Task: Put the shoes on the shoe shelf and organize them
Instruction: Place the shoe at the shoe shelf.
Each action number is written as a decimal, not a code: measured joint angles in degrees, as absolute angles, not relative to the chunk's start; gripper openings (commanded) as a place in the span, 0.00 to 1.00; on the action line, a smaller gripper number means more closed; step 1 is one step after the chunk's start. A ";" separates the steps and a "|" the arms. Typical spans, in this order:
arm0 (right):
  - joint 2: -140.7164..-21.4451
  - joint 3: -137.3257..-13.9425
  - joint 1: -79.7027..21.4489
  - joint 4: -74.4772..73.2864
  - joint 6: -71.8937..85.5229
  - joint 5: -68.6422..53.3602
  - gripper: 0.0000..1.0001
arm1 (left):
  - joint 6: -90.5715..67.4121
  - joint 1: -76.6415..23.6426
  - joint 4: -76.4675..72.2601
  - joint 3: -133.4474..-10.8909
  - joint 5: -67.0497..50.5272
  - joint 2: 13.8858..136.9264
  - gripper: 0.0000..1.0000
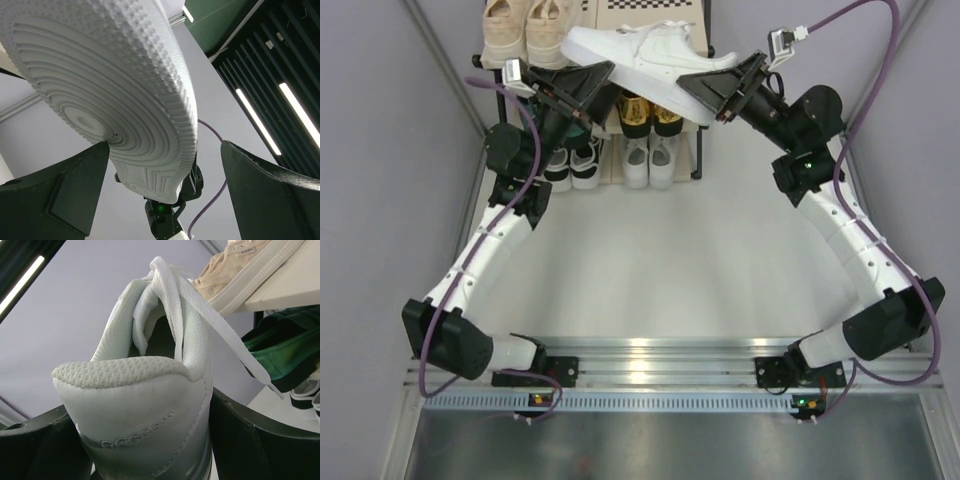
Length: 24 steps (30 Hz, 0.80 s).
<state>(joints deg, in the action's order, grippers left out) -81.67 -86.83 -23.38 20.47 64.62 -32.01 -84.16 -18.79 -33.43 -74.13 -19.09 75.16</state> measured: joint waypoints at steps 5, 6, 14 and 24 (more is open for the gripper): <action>-84.86 -89.89 -22.50 21.71 63.90 -30.89 0.00 | -85.14 -18.76 -34.22 -80.07 -19.51 82.17 0.98; -85.54 -90.65 -22.24 21.71 63.40 -30.65 0.00 | -85.32 -18.76 -34.28 -81.14 -19.51 83.48 0.98; -90.67 -96.03 -21.23 19.73 54.89 -26.87 0.00 | -85.14 -18.52 -30.96 -86.28 -18.02 89.56 0.98; -93.56 -103.02 -23.68 7.68 35.46 -18.20 0.00 | -82.94 -17.21 -25.28 -83.68 -16.84 86.32 0.98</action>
